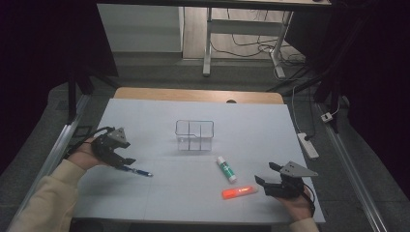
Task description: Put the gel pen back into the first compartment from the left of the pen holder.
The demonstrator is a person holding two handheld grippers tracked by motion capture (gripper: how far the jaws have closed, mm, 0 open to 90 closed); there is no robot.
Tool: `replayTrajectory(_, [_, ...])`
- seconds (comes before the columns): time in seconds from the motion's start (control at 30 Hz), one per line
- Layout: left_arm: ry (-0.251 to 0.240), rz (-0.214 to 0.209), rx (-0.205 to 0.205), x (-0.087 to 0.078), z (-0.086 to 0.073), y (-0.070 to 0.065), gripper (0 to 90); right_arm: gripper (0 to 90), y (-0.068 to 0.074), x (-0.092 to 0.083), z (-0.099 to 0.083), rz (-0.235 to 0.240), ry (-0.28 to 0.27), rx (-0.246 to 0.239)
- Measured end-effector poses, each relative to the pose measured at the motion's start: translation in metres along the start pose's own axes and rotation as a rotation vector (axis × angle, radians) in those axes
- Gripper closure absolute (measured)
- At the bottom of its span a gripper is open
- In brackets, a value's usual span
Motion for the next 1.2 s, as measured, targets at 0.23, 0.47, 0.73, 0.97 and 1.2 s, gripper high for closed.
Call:
replayTrajectory(0.23, [0.047, -0.028, 0.033, 0.004, -0.015, -0.002, 31.6, 21.9, 0.000, 0.001, -0.001, 0.002, 0.009, -0.002])
replayTrajectory(0.47, [0.122, -0.051, 0.065, 0.015, -0.026, 0.000, 34.3, 21.9, 0.000, 0.001, -0.001, 0.002, 0.011, -0.003])
replayTrajectory(0.73, [0.188, -0.092, 0.111, 0.029, -0.032, -0.001, 42.9, 21.9, 0.000, 0.002, -0.001, 0.001, 0.015, -0.003])
replayTrajectory(0.97, [0.213, -0.103, 0.149, 0.034, -0.033, 0.001, 51.4, 21.9, 0.000, 0.002, -0.002, 0.002, 0.015, -0.001])
replayTrajectory(1.2, [0.237, -0.105, 0.183, 0.039, -0.033, 0.002, 58.5, 21.9, 0.000, 0.002, -0.002, 0.000, 0.016, -0.002])
Point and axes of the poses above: each handheld gripper's, and its own axes: x roughly forward along the jaws, z roughly out of its top, y roughly to its left, the point moved 6 cm from there along x, roughly forward along the jaws, and after that the axes turned 1 degree about -y, right-handed, at the moved point
